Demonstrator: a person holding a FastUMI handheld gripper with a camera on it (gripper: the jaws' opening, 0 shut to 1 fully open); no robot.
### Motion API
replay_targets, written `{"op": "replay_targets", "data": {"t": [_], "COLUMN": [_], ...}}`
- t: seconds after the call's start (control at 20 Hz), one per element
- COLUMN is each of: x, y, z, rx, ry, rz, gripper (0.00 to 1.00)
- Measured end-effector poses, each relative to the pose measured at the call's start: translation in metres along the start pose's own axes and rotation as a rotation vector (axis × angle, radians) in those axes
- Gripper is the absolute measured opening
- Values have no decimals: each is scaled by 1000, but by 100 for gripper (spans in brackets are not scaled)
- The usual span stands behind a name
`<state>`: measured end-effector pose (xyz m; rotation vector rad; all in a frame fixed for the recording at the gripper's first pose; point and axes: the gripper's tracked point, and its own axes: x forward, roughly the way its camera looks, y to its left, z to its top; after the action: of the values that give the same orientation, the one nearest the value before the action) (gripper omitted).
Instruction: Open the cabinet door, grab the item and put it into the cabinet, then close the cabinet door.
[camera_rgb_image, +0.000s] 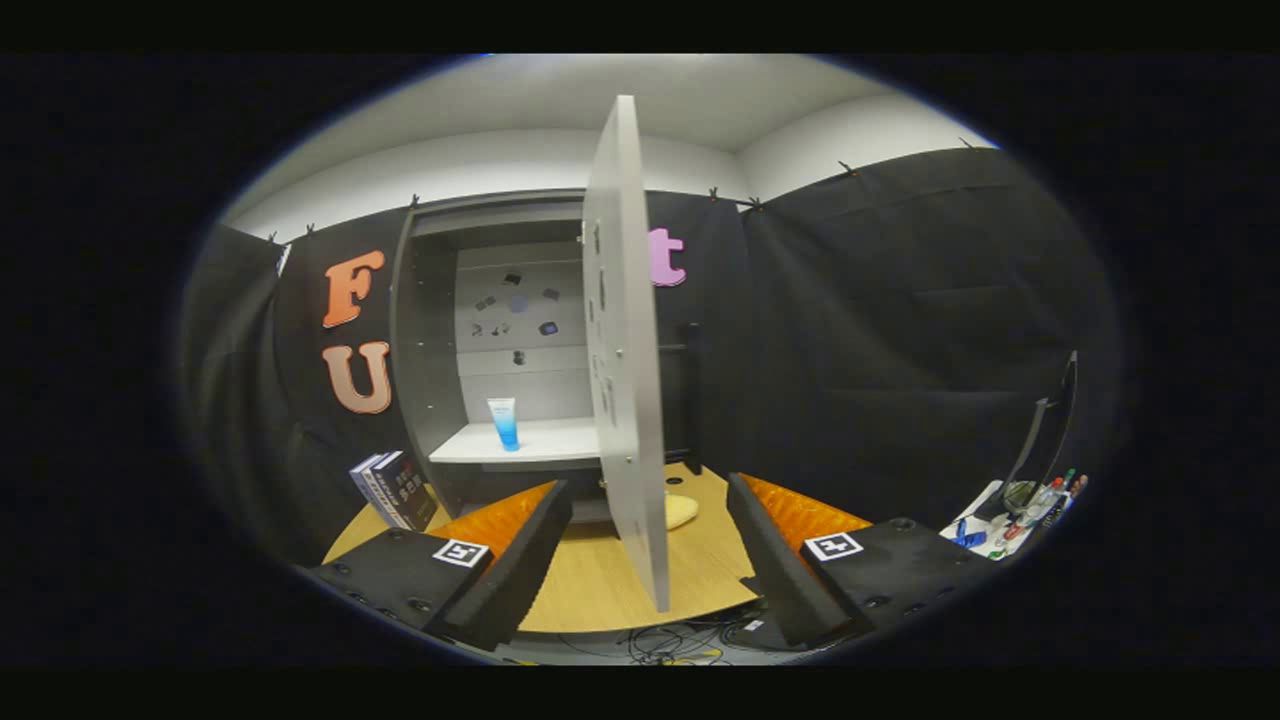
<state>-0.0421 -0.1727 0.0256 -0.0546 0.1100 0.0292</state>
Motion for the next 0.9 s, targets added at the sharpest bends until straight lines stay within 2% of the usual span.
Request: {"op": "replay_targets", "data": {"t": [0.45,0.65,0.9], "x": [44,65,87], "y": [-82,-87,-68], "z": [-44,-62,-82], "rx": [34,13,13], "ry": [41,72,113], "rz": [-97,-110,-63], "gripper": [97,97,97]}}
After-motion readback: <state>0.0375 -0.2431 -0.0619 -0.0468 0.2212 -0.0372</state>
